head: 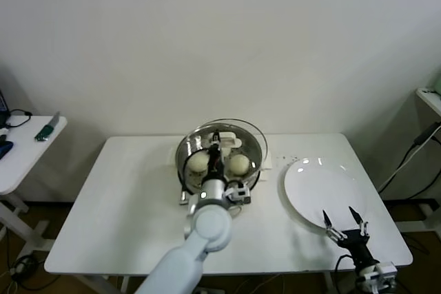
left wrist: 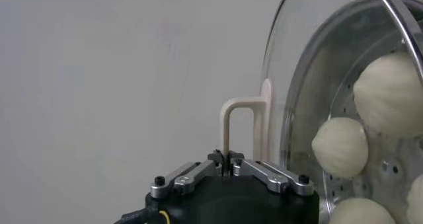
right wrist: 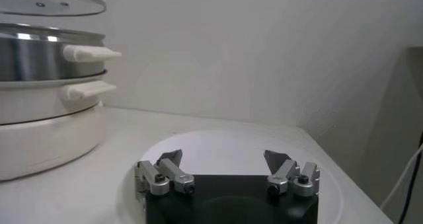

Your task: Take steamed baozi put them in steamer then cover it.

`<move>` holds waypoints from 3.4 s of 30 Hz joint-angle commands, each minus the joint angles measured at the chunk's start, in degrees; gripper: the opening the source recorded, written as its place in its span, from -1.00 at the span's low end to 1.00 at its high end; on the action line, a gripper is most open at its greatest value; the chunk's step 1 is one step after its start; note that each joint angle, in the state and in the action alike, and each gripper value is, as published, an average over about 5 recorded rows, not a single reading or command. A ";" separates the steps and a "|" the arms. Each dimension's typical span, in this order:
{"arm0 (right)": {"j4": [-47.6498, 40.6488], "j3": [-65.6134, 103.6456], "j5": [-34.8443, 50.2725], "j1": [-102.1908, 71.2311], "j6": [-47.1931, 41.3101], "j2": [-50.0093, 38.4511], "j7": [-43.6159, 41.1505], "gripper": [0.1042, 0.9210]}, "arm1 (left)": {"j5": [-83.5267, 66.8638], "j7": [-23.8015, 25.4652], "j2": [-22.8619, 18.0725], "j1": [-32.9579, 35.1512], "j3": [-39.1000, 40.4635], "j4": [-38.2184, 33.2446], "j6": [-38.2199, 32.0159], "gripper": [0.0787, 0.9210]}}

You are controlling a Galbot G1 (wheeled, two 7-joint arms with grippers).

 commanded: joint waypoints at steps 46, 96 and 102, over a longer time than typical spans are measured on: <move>0.18 0.39 -1.24 -0.14 0.71 0.75 -0.03 0.76 | 3.06 -2.75 -0.57 0.72 -1.29 5.81 -1.49 -0.86; 4.39 -3.39 -0.04 0.43 -1.11 -0.07 7.22 0.76 | -76.59 -27.20 19.50 17.38 -22.47 -26.50 -13.55 0.77; 3.89 -3.22 -0.30 1.43 0.06 1.33 7.72 0.76 | -93.08 -23.97 18.12 26.30 -38.16 -25.36 -21.62 0.77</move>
